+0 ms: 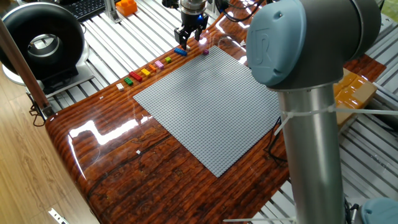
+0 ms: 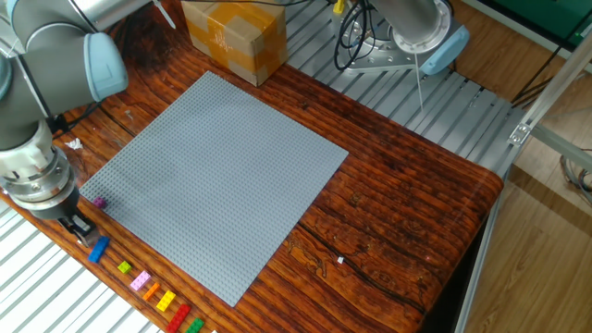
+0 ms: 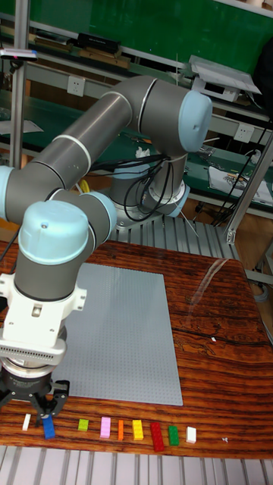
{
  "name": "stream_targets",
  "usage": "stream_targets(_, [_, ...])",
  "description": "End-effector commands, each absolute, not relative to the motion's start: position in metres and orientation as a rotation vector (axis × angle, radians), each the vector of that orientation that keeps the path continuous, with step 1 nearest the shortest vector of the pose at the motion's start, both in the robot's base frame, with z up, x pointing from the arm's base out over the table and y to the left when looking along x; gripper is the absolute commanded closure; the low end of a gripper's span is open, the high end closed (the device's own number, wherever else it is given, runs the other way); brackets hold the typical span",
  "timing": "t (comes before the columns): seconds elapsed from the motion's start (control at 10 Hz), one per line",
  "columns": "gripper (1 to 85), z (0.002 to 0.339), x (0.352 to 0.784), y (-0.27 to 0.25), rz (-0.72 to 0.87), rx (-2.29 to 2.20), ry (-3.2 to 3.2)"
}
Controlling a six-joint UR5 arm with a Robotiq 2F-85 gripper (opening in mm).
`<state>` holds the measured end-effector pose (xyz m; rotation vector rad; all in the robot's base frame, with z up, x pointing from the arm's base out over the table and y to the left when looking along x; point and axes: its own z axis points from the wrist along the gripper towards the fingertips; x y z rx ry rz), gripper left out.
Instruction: Build with small Lego blocks
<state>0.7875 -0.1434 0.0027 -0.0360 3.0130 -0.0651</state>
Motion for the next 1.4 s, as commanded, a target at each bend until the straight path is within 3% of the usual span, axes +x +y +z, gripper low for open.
stream_targets(0.0, [26.0,0.0013,0.7884,-0.1390,-0.054,-0.002,3.002])
stream_targets(0.3, [29.3,-0.0006,0.7887,-0.1344,-0.051,0.030,2.997])
stream_targets(0.4, [35.3,-0.0005,0.7889,-0.1346,-0.050,0.048,2.995])
stream_targets(1.3, [48.0,0.0041,0.7854,-0.1345,-0.077,0.120,2.995])
